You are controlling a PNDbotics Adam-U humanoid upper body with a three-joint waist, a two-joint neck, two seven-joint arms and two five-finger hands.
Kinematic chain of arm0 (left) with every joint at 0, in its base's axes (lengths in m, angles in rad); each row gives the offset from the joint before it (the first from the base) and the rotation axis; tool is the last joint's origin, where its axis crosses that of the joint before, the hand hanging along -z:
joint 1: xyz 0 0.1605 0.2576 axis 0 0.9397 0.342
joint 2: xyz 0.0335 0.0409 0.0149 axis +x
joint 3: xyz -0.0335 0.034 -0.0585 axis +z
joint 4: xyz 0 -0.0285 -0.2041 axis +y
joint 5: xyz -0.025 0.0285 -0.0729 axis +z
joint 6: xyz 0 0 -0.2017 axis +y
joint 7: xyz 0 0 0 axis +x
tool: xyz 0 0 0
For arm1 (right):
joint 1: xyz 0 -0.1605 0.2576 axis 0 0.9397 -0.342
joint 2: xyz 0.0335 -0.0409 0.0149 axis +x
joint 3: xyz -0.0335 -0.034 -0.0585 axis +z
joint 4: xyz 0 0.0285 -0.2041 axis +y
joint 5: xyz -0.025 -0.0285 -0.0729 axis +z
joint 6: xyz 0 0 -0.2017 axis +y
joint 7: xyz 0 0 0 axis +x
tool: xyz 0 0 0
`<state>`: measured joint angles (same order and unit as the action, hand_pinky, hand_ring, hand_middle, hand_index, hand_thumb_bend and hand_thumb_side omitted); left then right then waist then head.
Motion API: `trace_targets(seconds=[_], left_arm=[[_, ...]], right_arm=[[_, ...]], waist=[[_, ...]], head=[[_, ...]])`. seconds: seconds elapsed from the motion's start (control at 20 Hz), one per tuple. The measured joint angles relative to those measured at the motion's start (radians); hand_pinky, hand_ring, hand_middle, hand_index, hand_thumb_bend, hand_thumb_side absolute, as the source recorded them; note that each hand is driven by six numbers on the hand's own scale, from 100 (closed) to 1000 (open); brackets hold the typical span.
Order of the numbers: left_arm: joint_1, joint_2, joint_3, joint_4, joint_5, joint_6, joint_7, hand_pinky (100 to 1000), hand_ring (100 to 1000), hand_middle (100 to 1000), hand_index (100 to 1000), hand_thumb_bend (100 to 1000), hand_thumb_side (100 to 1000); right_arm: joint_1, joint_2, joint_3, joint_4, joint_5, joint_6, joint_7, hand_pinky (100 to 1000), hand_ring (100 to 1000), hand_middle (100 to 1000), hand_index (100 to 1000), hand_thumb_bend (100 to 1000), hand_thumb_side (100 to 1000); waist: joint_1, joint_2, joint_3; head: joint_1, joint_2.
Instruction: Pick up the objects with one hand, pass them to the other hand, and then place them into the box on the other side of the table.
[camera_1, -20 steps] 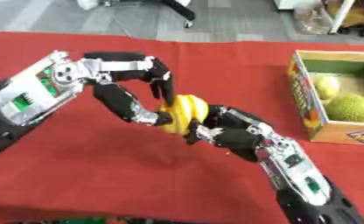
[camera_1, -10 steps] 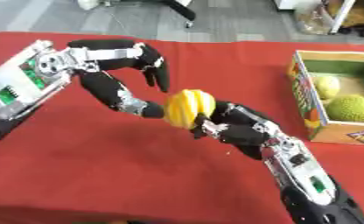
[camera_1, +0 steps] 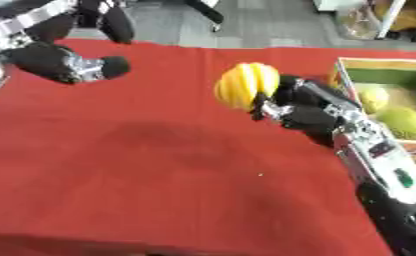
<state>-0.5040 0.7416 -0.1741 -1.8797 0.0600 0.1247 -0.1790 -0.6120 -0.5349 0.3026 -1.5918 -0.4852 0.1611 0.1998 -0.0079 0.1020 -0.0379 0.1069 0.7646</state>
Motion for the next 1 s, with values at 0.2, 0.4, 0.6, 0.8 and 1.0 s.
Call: trace_targets(seconds=[0.2, 0.4, 0.6, 0.8, 1.0], left_arm=[[0.108, -0.061, 0.085, 0.008, 0.018, -0.019, 0.131, 689, 692, 598, 579, 455, 502], [0.196, -0.138, 0.143, 0.039, 0.028, -0.038, 0.228, 684, 686, 590, 572, 447, 507], [0.25, -0.202, 0.184, 0.064, 0.034, -0.056, 0.29, 681, 682, 586, 569, 443, 513], [0.286, -0.261, 0.214, 0.083, 0.038, -0.075, 0.329, 679, 678, 582, 567, 439, 520], [0.302, -0.311, 0.228, 0.096, 0.038, -0.09, 0.348, 678, 674, 579, 567, 436, 525]], right_arm=[[-0.003, -0.103, -0.091, 0.03, 0.037, -0.058, -0.085, 668, 630, 395, 285, 100, 100], [-0.003, -0.175, -0.179, 0.142, 0.129, -0.106, -0.175, 670, 630, 397, 287, 100, 100], [-0.011, -0.213, -0.257, 0.337, 0.279, -0.13, -0.265, 673, 632, 404, 295, 100, 100], [-0.036, -0.237, -0.297, 0.539, 0.509, -0.147, -0.332, 690, 642, 454, 370, 100, 100], [-0.042, -0.257, -0.307, 0.665, 0.794, -0.182, -0.317, 728, 707, 558, 573, 100, 100]], waist=[[0.0, 0.0, 0.006], [0.0, 0.0, 0.01], [0.0, 0.0, 0.011], [0.0, 0.0, 0.012], [-0.001, 0.0, 0.016]], head=[[-0.024, 0.0], [-0.038, 0.0], [-0.054, 0.0], [-0.075, 0.002], [-0.105, 0.004]])
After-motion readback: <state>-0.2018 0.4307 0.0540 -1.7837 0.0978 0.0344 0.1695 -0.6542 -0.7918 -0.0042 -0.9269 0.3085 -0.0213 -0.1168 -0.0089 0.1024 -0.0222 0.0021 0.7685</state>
